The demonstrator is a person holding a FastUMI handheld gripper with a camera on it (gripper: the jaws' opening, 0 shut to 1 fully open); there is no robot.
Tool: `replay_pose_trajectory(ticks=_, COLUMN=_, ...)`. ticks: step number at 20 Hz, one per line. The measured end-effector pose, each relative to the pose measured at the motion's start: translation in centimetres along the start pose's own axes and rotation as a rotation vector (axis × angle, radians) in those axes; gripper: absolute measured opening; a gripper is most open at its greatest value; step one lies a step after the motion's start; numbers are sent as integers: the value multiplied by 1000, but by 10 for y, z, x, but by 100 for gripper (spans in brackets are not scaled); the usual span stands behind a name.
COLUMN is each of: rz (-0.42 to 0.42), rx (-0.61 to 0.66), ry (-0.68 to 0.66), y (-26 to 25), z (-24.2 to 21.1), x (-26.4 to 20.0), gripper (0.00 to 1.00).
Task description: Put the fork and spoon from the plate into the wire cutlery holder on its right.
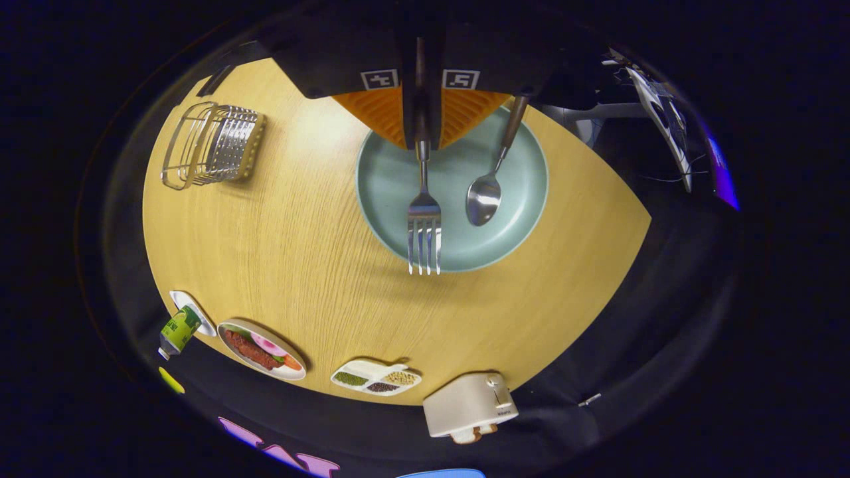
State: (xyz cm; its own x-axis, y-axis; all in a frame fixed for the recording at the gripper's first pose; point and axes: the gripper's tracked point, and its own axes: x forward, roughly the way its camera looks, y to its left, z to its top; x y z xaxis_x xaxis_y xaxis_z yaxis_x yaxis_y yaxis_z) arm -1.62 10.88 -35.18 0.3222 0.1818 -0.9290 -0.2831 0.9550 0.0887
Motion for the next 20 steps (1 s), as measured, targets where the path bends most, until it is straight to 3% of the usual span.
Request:
replay_pose_trajectory(ticks=5, rz=-28, rx=6, ry=-69, y=-44, z=23, x=-69, gripper=9)
replay_pose_trajectory(ticks=11, rz=-112, rx=-25, ry=-36, y=-113, z=13, x=-124, gripper=10)
replay_pose_trajectory(ticks=15, rz=-175, rx=-29, ry=41, y=-162, z=-10, x=-138, gripper=9)
replay_pose_trajectory(ticks=20, rz=-206, rx=-70, ry=210, y=-198, z=-42, x=-119, gripper=9)
